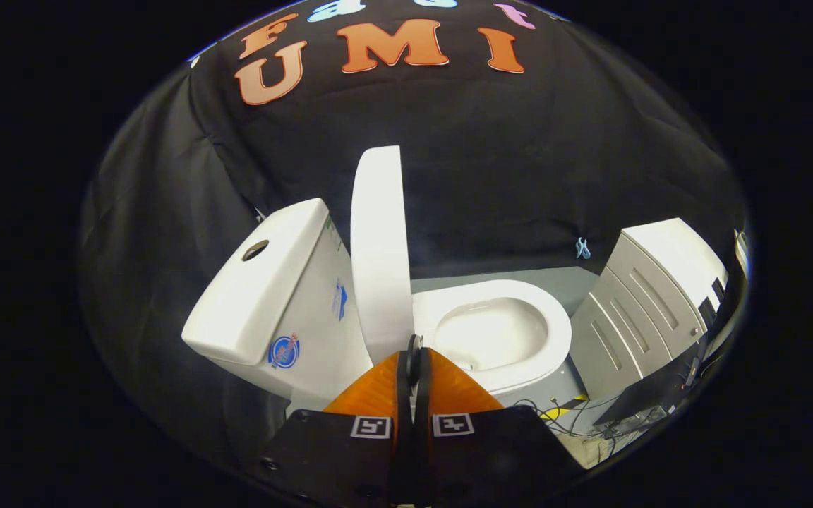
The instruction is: Open the toilet lid.
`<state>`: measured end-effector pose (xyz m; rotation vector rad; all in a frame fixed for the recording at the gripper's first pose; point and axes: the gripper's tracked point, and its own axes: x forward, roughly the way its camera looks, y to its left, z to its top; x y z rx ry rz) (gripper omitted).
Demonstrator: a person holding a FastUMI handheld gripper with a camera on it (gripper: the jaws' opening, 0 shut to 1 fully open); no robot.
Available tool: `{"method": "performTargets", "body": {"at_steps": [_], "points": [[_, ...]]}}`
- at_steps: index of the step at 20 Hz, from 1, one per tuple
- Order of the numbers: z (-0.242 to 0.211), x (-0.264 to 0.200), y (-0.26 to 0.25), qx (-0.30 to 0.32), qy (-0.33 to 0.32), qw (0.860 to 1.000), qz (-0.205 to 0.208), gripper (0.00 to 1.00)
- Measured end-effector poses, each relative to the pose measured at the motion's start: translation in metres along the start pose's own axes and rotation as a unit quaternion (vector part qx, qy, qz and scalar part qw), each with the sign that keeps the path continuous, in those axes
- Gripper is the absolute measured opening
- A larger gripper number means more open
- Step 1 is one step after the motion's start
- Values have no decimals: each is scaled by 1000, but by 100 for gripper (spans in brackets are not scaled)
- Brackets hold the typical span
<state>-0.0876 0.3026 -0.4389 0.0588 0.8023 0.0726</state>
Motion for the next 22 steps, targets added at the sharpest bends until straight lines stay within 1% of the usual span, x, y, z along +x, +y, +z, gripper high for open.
{"method": "performTargets", "body": {"at_steps": [3, 12, 15, 18, 20, 22], "points": [[1, -1, 17, -15, -4, 1000, 2, 8], [-13, -1, 76, -65, -2, 997, 36, 8], [-13, -1, 83, -98, -13, 995, 22, 8], [-13, -1, 85, -106, -18, 994, 7, 8], [-13, -1, 84, -107, -21, 994, 7, 9], [-16, -1, 89, -113, -16, 993, 23, 11]]}}
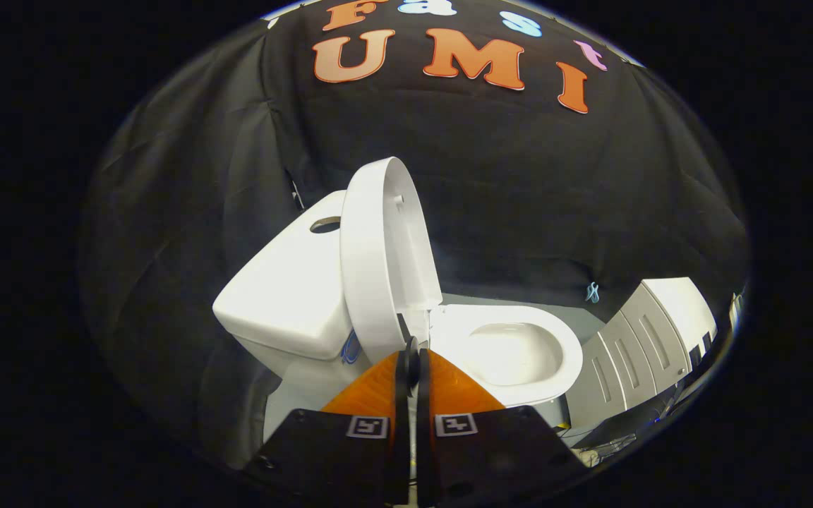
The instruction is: Open the toilet lid.
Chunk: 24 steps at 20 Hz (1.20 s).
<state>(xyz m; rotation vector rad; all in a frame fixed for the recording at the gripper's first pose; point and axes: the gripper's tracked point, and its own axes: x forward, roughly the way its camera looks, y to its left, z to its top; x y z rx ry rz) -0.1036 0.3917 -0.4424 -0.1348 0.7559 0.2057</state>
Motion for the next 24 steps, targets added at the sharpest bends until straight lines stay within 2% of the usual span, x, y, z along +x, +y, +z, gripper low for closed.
{"method": "performTargets", "body": {"at_steps": [3, 4, 6, 8, 14, 21, 24], "points": [[4, -3, 2, 4, -5, 1000, 11, 37], [8, -7, 3, 5, -12, 1000, 11, 40], [18, -11, -2, 2, -29, 1000, 11, 65], [33, -22, -10, 4, -50, 999, 7, 98], [82, -52, -46, 41, -106, 993, 4, 97], [132, -101, -133, 37, -175, 983, -47, 96], [145, -120, -163, 61, -195, 978, -51, 97]]}}
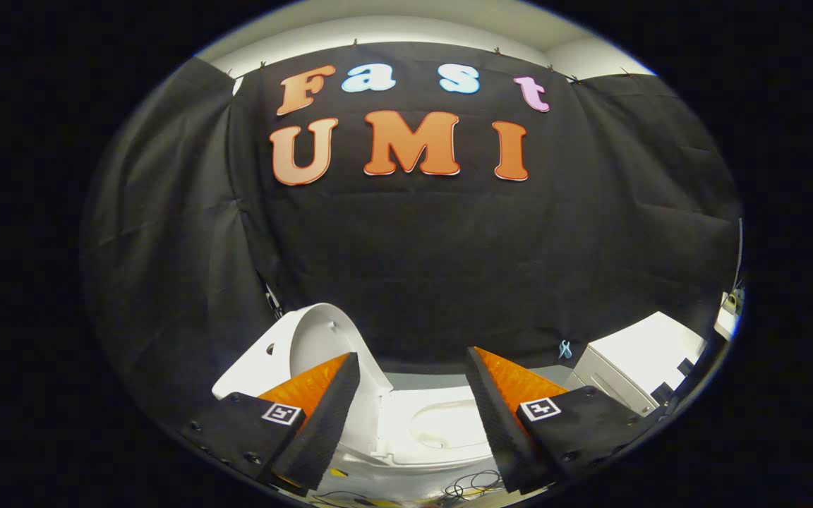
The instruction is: Open the toilet lid.
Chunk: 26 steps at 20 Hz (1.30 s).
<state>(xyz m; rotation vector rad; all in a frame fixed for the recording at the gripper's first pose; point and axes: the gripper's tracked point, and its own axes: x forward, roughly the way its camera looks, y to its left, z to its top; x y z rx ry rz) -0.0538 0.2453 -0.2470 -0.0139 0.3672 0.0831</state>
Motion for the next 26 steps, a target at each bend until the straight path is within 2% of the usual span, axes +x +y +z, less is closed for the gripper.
{"method": "performTargets", "body": {"at_steps": [2, 7, 14, 21, 26], "points": [[19, -6, -17, 16, -14, 1000, -2, 97], [70, -24, -72, 8, -60, 997, -37, 98], [100, -40, -125, 25, -88, 994, -60, 98], [122, -49, -146, 39, -111, 991, -61, 97], [140, -60, -161, 28, -126, 989, -71, 97]]}}
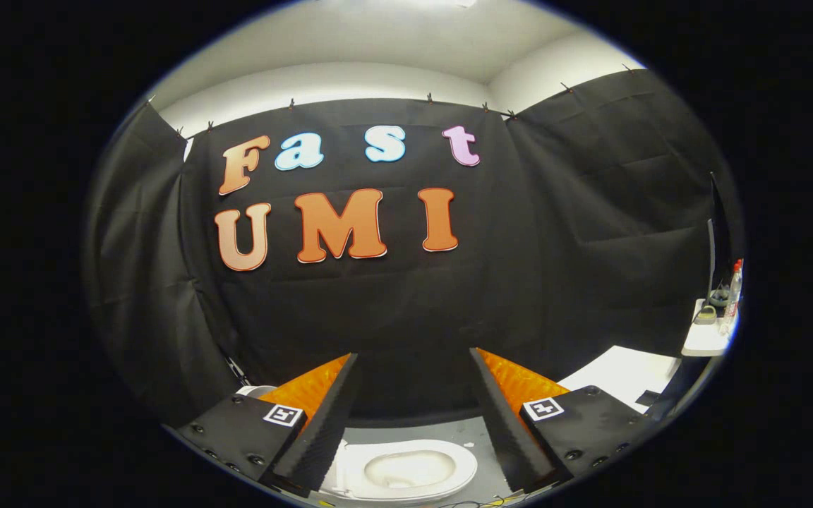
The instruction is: Open the toilet lid.
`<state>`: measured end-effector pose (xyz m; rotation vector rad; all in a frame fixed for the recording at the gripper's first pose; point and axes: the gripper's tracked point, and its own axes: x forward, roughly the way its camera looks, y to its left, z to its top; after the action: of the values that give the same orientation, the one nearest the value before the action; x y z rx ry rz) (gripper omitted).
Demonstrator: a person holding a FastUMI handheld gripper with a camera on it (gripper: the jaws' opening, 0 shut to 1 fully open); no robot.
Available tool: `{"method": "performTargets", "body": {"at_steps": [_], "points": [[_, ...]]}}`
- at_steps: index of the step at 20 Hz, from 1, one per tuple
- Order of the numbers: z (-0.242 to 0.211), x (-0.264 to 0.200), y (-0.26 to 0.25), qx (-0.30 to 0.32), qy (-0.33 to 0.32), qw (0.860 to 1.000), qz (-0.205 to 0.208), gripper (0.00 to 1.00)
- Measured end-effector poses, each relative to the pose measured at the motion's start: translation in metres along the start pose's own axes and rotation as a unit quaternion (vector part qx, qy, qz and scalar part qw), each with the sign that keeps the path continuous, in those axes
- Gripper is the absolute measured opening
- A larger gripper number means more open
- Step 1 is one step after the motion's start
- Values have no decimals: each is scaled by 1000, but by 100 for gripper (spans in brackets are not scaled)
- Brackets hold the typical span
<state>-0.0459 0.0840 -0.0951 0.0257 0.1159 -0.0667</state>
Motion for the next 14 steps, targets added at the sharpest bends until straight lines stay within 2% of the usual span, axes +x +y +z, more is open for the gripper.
{"method": "performTargets", "body": {"at_steps": [14], "points": [[7, -6, -3, -9, -12, 1000, 2, 97]]}}
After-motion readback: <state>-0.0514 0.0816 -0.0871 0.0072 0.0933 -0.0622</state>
